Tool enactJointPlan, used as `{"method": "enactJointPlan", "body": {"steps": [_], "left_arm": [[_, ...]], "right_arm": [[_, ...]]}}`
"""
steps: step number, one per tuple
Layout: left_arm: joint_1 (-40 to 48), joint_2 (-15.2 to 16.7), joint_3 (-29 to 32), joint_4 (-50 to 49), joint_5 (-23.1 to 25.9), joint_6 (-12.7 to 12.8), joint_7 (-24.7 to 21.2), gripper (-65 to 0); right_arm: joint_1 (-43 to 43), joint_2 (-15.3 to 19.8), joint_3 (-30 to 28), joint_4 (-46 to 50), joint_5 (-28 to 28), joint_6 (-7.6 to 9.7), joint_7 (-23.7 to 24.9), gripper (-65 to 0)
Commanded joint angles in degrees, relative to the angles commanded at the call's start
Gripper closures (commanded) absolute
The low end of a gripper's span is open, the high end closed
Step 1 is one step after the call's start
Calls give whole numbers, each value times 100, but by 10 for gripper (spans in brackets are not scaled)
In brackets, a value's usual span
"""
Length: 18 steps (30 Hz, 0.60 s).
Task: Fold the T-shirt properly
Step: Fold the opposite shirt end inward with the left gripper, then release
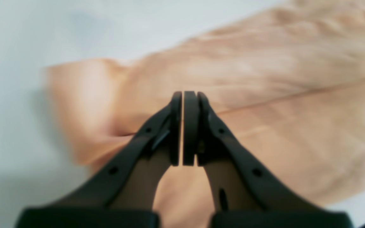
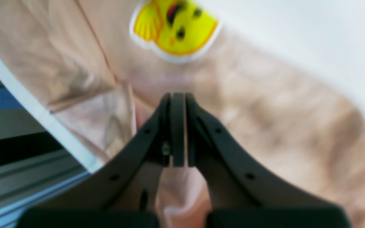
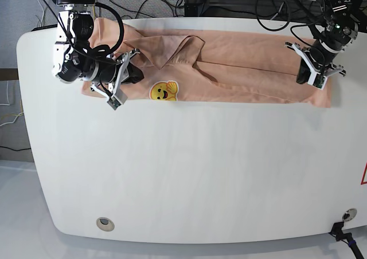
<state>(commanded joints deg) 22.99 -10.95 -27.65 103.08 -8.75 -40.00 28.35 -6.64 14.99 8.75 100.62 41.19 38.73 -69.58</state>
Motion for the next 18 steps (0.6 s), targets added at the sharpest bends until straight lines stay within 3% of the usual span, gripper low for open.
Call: {"method": "enactJointPlan", "body": {"steps": [6, 12, 18], "left_arm": [[-26, 141, 88, -765, 9, 0, 0, 0], [-501, 114, 229, -1846, 18, 0, -9, 0], [-905, 114, 255, -2127, 26, 0, 9, 0]], "right_arm": [[-211, -26, -18, -35, -853, 9, 88, 0], [-62, 18, -325, -1187, -1960, 9, 985, 0], [290, 132, -334, -2013, -2145, 9, 1591, 0]]}}
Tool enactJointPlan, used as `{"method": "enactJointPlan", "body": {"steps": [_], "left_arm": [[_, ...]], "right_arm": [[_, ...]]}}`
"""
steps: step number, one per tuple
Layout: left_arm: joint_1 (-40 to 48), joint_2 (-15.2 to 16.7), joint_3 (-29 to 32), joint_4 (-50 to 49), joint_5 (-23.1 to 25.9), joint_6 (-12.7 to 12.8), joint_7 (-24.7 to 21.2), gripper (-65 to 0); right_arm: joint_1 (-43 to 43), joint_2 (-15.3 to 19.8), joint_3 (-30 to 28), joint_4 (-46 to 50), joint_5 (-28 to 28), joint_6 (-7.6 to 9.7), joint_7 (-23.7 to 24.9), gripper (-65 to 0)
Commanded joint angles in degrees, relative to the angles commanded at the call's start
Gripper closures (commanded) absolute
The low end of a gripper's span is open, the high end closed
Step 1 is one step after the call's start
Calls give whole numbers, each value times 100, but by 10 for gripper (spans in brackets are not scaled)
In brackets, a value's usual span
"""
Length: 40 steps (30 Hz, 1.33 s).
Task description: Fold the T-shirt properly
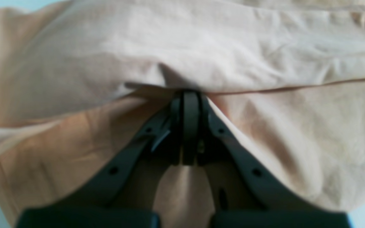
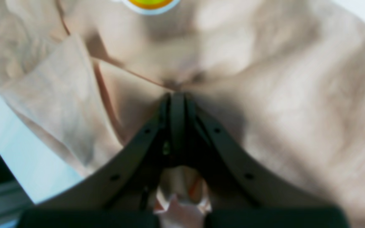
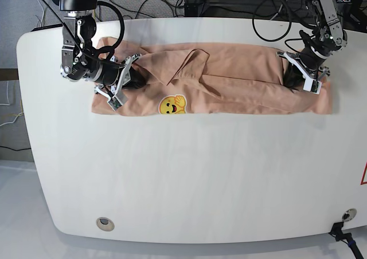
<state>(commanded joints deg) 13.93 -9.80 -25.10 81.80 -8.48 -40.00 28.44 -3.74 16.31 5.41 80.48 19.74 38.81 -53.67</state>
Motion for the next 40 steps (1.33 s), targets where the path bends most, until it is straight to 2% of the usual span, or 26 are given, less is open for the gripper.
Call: {"method": "enactJointPlan", "body": {"steps": [6, 22, 26, 32, 34, 40], "left_arm": [[-185, -369, 703, -26, 211, 0, -18, 0], [-343, -598, 738, 0, 237, 0, 0, 0], [-343, -598, 413, 457, 237, 0, 0, 0], [-369, -598, 9, 1029, 237, 0, 9, 0], [-343, -598, -18, 1231, 237, 0, 18, 0], [-334, -589, -26, 1468, 246, 0, 18, 0]], "right_arm": [[422, 246, 0, -193, 0, 0, 18, 0], [677, 273, -9, -141, 35, 0, 0, 0], [668, 264, -9, 457, 53, 9, -26, 0], [659, 44, 0, 1503, 53, 9, -404, 0], [651, -105, 0, 1793, 26, 9, -510, 0], [615, -185, 0, 2286, 53, -26, -668, 0]]}}
